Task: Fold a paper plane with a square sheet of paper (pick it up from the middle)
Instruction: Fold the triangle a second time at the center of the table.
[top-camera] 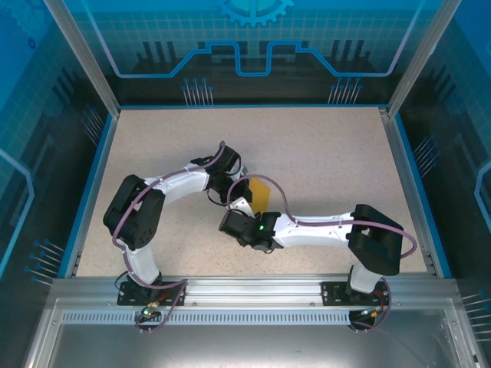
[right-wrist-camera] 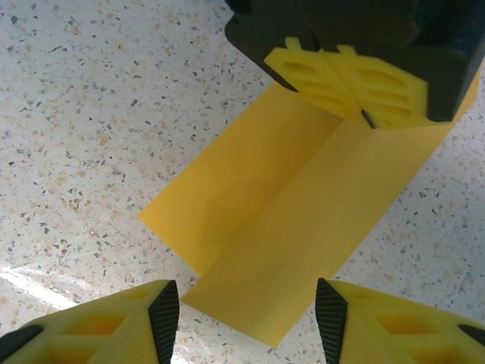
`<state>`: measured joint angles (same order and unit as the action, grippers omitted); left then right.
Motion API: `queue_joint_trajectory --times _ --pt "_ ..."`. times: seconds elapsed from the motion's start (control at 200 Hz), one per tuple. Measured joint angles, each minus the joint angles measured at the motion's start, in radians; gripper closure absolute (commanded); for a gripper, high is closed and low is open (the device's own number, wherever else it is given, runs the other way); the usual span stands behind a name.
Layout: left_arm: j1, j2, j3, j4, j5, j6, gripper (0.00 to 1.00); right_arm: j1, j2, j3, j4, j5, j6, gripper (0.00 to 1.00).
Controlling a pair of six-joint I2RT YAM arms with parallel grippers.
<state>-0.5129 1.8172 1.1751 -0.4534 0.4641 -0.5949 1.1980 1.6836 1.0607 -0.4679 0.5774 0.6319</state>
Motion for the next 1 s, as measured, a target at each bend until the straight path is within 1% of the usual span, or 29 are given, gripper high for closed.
queue_joint_trajectory --times 0.095,0.145,0.305,0.37,0.45,0.605,0.815,0.915,1.0 --pt "0.000 0.000 0.000 0.000 0.000 -0.001 0.94 0.000 0.000 0.000 0.000 0.003 0.000 0.54" --pt "0.000 0.000 0.000 -0.001 0.000 -0.001 0.94 0.000 0.000 0.000 0.000 0.005 0.000 0.58" --pt "0.000 0.004 0.000 -0.002 0.000 -0.001 0.94 0.000 -0.008 0.000 -0.005 0.018 0.004 0.64" --pt "0.000 0.004 0.000 -0.001 0.000 -0.001 0.94 0.000 -0.016 0.000 -0.007 0.018 0.003 0.70" --pt "0.000 0.004 0.000 -0.002 0.000 -0.001 0.94 0.000 -0.027 0.000 -0.008 0.018 0.004 0.73" --pt "0.000 0.006 0.000 -0.002 0.000 -0.001 0.94 0.000 -0.042 0.000 -0.008 0.017 -0.003 0.88" --pt "0.000 0.009 0.000 -0.005 0.000 -0.001 0.93 -0.006 -0.044 -0.001 -0.011 0.012 -0.013 0.94" --pt "0.000 0.009 0.000 -0.006 0.000 -0.001 0.93 -0.017 -0.061 -0.017 0.000 -0.010 -0.023 0.97" --pt "0.000 0.009 0.000 -0.006 0.000 -0.001 0.89 -0.033 -0.083 -0.042 0.029 -0.042 -0.031 0.99"
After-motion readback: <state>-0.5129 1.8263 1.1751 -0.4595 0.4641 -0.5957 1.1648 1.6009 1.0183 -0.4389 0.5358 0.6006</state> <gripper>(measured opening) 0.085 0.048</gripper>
